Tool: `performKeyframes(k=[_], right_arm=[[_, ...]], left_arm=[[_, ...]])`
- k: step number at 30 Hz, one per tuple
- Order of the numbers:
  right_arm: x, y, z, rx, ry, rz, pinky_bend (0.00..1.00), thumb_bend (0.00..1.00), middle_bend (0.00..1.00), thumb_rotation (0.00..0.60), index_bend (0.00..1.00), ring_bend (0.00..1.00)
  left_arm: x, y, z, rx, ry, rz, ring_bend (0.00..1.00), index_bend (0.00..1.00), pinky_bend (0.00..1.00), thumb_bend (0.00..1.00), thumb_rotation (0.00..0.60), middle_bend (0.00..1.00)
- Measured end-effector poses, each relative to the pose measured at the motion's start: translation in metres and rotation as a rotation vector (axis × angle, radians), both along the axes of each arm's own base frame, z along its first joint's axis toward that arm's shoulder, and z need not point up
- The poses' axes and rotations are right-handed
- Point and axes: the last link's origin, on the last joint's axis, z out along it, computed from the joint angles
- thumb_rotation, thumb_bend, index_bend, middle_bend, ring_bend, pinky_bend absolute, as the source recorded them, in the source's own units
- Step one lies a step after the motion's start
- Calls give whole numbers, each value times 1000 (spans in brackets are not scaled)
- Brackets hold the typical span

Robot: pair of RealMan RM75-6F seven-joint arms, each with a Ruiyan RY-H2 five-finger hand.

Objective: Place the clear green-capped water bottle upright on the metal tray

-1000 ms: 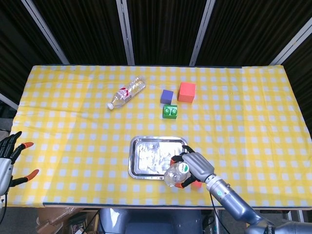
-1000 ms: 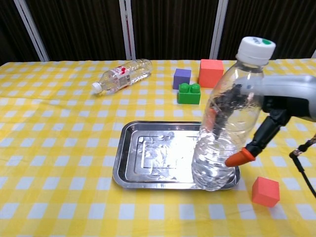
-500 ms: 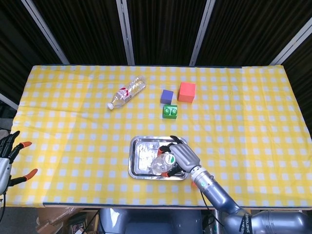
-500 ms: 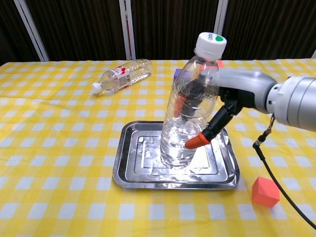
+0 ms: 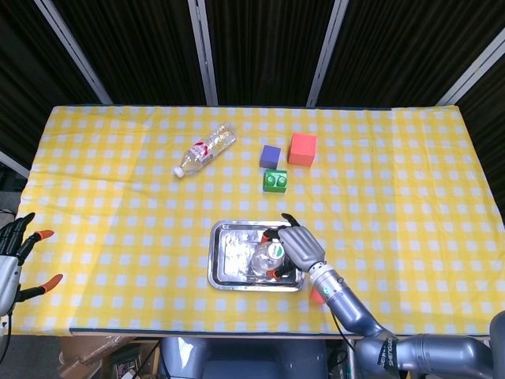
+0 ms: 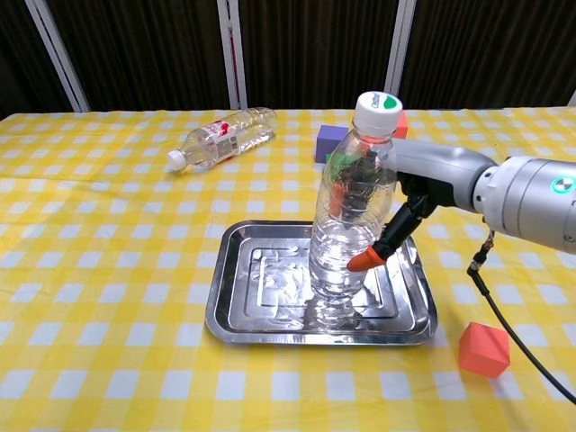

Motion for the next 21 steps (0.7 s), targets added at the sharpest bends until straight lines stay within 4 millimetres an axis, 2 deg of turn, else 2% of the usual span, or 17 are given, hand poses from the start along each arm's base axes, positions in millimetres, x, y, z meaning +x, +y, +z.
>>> performKeyframes(k=[14, 17, 21], right_arm=[[-10, -1, -2, 7, -14, -10, 0, 214, 591, 600, 729, 342], [-12, 0, -2, 12, -18, -10, 0, 209, 564, 600, 639, 330], [-16, 1, -4, 43, -11, -16, 0, 126, 406, 600, 430, 229]], left_arm=[[-1, 1, 0, 0, 1, 2, 0, 244, 0, 185, 600, 7], [-1, 1, -1, -1, 3, 3, 0, 244, 0, 185, 600, 7], [-1, 1, -2, -1, 6, 4, 0, 244, 0, 185, 600, 7]])
